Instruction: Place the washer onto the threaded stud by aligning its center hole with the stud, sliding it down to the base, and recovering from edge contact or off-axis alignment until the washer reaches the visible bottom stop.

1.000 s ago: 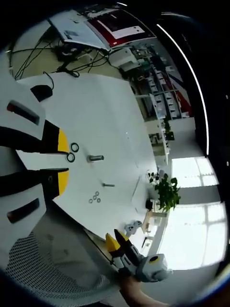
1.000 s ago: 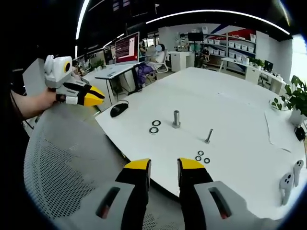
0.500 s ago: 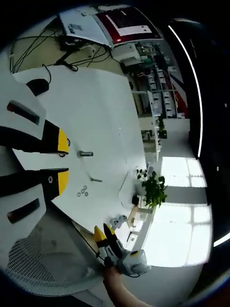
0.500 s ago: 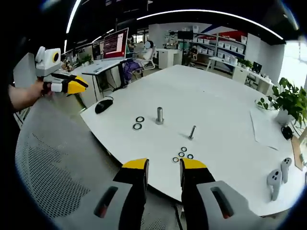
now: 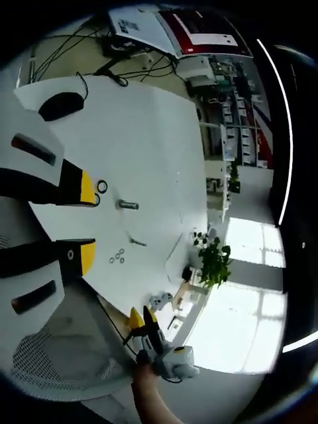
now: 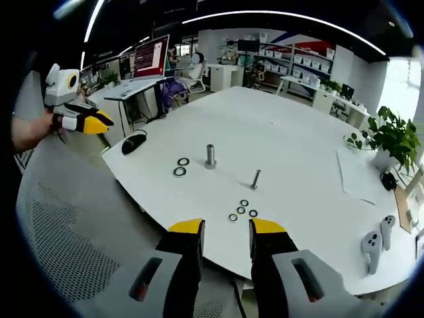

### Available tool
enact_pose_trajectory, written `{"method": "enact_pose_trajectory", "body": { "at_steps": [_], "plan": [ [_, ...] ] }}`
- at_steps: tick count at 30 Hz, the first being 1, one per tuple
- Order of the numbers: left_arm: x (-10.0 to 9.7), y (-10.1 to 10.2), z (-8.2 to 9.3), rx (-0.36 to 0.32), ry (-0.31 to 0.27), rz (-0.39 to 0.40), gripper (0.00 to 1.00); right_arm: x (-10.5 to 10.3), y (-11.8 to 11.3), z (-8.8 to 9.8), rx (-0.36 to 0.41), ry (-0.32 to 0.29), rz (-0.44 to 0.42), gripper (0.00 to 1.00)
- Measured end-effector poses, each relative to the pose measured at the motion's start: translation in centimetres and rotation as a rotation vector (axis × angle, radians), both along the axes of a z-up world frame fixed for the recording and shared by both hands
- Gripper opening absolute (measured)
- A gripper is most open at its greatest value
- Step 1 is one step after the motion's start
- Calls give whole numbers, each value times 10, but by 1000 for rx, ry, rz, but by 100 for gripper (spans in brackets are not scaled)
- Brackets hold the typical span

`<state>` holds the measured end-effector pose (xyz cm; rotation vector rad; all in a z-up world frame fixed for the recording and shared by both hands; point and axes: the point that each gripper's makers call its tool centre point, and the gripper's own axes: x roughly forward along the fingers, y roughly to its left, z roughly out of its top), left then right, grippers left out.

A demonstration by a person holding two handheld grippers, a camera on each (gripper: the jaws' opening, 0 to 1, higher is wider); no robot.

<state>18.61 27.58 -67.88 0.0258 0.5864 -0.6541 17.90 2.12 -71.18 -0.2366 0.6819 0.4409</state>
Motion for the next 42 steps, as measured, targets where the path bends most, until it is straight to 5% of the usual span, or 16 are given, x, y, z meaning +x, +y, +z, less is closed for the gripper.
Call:
{"method": "enact_pose_trajectory", "body": {
  "at_steps": [18, 39, 42],
  "plan": [
    [5, 22, -20, 142, 36, 75, 19, 0, 7, 8, 104, -20, -14, 30],
    [5, 27, -26, 196, 52, 99, 21, -1, 13, 8, 150, -8, 14, 30],
    [8, 31, -19, 161, 37, 128, 21, -2, 14, 8, 145, -10, 24, 30]
  ]
}}
